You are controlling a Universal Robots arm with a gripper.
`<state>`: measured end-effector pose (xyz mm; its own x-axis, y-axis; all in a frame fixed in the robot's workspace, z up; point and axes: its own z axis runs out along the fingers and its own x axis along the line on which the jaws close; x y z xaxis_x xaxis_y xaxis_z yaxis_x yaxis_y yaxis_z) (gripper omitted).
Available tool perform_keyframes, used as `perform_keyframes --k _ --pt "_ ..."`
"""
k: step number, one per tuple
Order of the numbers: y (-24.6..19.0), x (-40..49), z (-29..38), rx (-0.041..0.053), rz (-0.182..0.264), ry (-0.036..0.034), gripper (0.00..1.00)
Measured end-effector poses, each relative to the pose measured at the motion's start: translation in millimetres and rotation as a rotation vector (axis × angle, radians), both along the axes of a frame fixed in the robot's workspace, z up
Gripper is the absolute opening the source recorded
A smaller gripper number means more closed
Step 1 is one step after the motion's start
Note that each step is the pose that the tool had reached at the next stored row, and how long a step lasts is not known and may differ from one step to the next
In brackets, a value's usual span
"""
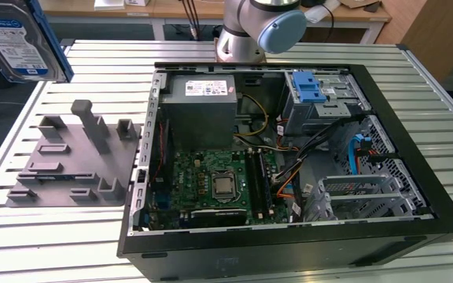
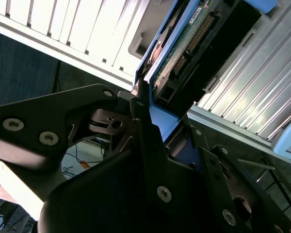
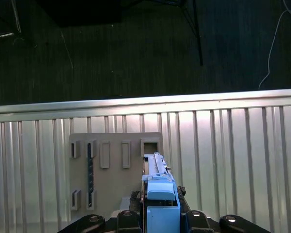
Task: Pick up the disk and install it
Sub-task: 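Pick up the disk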
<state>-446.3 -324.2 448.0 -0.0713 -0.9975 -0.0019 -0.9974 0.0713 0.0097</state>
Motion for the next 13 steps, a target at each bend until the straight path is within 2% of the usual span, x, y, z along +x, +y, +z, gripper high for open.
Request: perform_keyframes --k 13 --pt "0.0 0.0 5.0 0.0 0.0 0.0 0.36"
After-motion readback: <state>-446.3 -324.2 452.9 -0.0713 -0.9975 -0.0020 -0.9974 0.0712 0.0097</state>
